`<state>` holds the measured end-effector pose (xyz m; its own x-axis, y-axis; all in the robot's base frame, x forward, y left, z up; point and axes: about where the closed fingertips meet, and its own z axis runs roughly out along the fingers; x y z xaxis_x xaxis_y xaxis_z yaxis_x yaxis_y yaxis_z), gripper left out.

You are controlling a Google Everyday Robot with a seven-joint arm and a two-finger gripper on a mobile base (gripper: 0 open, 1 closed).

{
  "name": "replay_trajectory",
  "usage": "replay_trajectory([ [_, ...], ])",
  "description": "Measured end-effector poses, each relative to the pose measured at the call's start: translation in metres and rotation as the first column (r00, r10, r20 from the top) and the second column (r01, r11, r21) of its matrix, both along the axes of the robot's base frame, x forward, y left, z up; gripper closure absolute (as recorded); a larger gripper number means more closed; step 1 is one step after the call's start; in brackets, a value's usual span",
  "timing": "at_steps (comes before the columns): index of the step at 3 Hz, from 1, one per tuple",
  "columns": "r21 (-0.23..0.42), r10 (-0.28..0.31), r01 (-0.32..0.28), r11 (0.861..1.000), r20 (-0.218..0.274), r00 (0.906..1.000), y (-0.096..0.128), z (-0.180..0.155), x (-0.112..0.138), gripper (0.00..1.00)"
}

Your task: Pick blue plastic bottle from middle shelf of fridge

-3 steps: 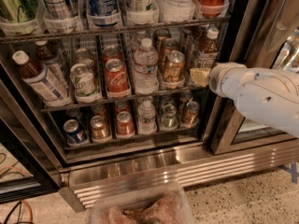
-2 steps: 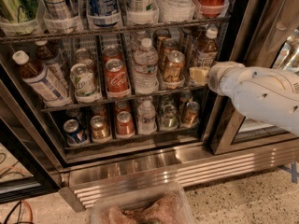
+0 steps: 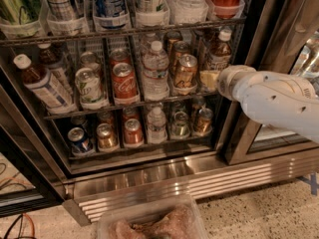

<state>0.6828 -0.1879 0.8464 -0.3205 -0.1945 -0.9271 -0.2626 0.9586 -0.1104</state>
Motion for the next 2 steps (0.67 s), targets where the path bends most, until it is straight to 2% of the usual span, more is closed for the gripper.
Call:
replay_trajectory([
  [2, 0.001, -0.005, 0.005, 1.0, 0.007, 1.0, 0.0003, -0.0007, 0.0059, 0.41],
])
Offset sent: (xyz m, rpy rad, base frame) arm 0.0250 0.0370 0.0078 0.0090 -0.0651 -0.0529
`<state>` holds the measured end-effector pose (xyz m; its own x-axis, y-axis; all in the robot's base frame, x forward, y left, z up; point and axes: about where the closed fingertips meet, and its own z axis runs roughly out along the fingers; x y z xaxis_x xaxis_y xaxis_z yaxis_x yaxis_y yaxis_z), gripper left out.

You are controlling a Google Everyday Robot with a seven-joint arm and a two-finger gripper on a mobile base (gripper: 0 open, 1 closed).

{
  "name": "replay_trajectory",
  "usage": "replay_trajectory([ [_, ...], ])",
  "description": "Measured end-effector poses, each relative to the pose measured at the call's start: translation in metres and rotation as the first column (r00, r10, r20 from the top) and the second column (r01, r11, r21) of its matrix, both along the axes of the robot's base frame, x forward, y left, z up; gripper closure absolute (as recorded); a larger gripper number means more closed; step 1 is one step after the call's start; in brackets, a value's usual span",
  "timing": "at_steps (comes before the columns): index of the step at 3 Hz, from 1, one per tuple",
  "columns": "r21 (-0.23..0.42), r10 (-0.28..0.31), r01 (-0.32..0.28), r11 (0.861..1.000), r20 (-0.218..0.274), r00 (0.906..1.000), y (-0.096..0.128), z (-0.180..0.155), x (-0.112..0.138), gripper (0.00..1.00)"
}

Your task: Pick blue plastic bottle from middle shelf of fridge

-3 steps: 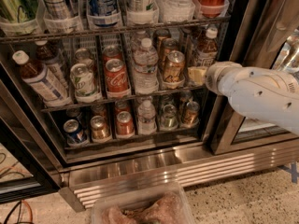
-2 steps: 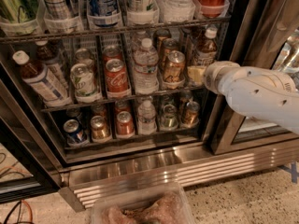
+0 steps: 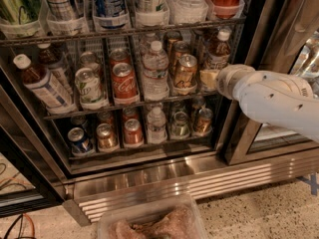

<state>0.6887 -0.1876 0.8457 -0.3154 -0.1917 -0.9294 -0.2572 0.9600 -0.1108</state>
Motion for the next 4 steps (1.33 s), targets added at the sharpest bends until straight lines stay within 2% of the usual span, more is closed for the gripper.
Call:
replay_trajectory([
  [2, 0.018, -0.018, 0.017, 1.0, 0.037, 0.9992, 0.006, 0.008, 0.018, 0.41],
  [3, 0.033, -0.037, 0.035, 0.999, 0.068, 0.997, 0.022, 0.011, 0.033, 0.41],
  [4, 0.034, -0.04, 0.038, 0.999, 0.071, 0.9967, 0.026, 0.011, 0.033, 0.41],
])
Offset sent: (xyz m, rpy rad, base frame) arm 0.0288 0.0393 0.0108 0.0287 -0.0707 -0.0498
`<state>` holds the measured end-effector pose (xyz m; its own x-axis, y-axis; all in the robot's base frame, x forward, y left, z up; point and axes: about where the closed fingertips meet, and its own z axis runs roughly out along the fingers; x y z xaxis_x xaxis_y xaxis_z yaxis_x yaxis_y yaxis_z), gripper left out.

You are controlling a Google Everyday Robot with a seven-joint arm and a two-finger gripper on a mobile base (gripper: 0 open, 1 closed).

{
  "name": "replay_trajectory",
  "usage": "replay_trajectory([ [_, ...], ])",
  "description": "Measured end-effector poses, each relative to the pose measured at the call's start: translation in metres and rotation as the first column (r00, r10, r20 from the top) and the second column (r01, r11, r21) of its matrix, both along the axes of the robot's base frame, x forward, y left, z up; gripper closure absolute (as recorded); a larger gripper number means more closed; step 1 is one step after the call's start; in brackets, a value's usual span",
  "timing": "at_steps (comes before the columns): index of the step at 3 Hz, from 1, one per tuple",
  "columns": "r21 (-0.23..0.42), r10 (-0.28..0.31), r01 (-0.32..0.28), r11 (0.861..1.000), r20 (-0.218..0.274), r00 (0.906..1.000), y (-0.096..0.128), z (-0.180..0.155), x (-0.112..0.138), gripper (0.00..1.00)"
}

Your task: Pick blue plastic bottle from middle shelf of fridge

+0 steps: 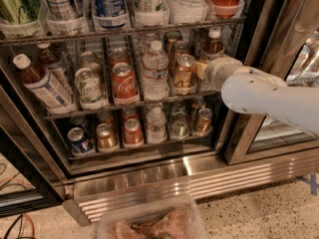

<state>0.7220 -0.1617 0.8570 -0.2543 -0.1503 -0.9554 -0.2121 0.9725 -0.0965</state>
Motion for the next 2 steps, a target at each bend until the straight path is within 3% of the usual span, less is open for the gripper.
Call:
replay_trajectory([
  [1, 0.0, 0.0, 0.0, 1.0, 0.0, 1.0, 0.0001, 0.0001, 0.0, 0.58],
  [2, 0.0, 0.0, 0.0, 1.0, 0.0, 1.0, 0.0001, 0.0001, 0.0, 0.81],
])
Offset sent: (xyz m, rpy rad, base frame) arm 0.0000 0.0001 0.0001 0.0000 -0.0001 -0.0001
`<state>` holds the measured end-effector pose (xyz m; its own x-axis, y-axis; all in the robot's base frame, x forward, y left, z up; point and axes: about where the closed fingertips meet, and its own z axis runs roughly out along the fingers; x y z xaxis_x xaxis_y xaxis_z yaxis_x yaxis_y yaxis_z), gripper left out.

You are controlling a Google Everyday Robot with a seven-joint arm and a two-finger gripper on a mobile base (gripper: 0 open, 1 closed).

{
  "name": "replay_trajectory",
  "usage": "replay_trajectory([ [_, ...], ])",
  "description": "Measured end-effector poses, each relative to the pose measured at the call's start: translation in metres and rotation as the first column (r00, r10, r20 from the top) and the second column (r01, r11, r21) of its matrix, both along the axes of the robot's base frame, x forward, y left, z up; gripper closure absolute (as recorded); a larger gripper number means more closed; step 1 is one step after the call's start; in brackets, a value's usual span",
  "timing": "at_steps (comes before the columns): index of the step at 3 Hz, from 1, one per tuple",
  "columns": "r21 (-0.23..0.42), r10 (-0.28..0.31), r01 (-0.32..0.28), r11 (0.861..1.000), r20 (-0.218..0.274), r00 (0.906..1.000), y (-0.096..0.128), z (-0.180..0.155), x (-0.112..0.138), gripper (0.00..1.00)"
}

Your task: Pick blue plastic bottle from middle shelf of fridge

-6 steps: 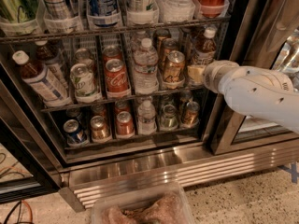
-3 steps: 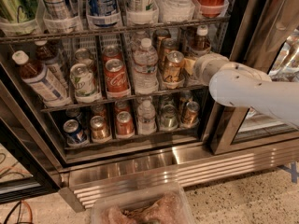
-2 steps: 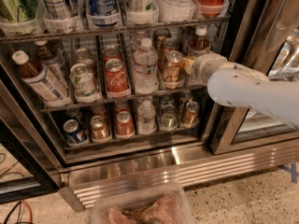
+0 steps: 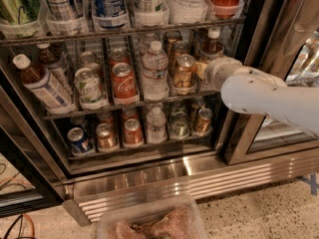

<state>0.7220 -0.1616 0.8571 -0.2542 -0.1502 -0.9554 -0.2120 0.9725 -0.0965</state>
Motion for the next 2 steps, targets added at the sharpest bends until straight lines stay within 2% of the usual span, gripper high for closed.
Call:
replay_trajectory([
  [1, 0.0, 0.0, 0.0, 1.0, 0.0, 1.0, 0.0, 0.0, 0.0, 1.0],
  [2, 0.012, 0.009, -0.009, 1.0, -0.001, 1.0, 0.0038, 0.0027, -0.0023, 1.0],
])
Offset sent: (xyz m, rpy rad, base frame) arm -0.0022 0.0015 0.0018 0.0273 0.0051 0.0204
